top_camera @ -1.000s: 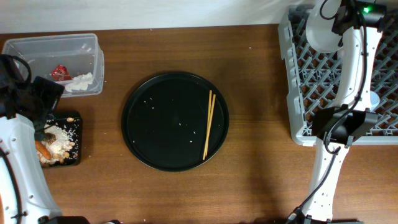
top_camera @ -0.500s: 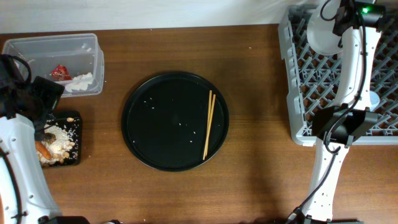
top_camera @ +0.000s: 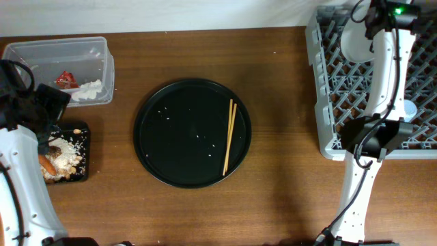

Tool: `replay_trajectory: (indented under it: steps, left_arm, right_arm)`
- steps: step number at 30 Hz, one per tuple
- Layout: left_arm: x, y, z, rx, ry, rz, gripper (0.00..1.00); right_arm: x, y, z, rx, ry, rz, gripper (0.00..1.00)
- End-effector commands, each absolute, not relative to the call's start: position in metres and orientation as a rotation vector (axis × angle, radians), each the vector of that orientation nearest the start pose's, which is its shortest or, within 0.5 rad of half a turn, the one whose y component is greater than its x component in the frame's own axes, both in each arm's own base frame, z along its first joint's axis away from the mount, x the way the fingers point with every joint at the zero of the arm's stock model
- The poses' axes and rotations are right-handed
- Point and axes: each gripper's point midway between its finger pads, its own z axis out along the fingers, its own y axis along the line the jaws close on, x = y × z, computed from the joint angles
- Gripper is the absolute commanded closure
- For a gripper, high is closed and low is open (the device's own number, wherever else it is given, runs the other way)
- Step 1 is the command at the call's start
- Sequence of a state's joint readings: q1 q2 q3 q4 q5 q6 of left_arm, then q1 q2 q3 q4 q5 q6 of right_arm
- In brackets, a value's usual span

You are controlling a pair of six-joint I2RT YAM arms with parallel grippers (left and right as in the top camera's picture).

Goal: Sort waste into correct bins and load items into the dishwasher rack
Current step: 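Reach the right gripper to the round tray and grasp one chopstick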

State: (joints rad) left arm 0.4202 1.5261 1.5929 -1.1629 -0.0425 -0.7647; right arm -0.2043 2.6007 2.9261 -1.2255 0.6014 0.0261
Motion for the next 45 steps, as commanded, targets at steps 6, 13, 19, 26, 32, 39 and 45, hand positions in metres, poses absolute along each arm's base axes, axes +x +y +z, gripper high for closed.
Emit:
replay_trajectory:
  steps: [6,13,19,26,32,39,45]
  left_arm:
    - [0.325,0.157,0.233,-1.518,2.197,-0.036,0.01]
    - [0.325,0.157,0.233,-1.518,2.197,-0.036,0.01]
    - [0.325,0.157,0.233,-1.517,2.197,-0.036,0.01]
    - [0.325,0.156,0.233,-1.517,2.197,-0.037,0.01]
    - [0.325,0.157,0.233,-1.518,2.197,-0.036,0.01]
    - [0.325,0.156,0.233,-1.517,2.197,-0.037,0.01]
    - [0.325,0.156,0.233,-1.517,2.197,-0.037,0.01]
  right_arm:
    - [0.576,-0.151,0.206,0.539,2.403,-0.527,0.02]
    - [0.548,-0.110,0.281,0.548,2.338,-0.312,0.02]
    - [0.474,0.036,0.365,0.183,2.387,0.528,0.02]
    - [0.433,0.130,0.324,0.000,2.636,0.673,0.02]
    - [0.410,0.169,0.232,0.129,2.939,0.289,0.02]
    - [0.381,0.236,0.120,0.057,3.108,0.199,0.02]
    - [0.347,0.250,0.068,0.140,3.199,0.126,0.00]
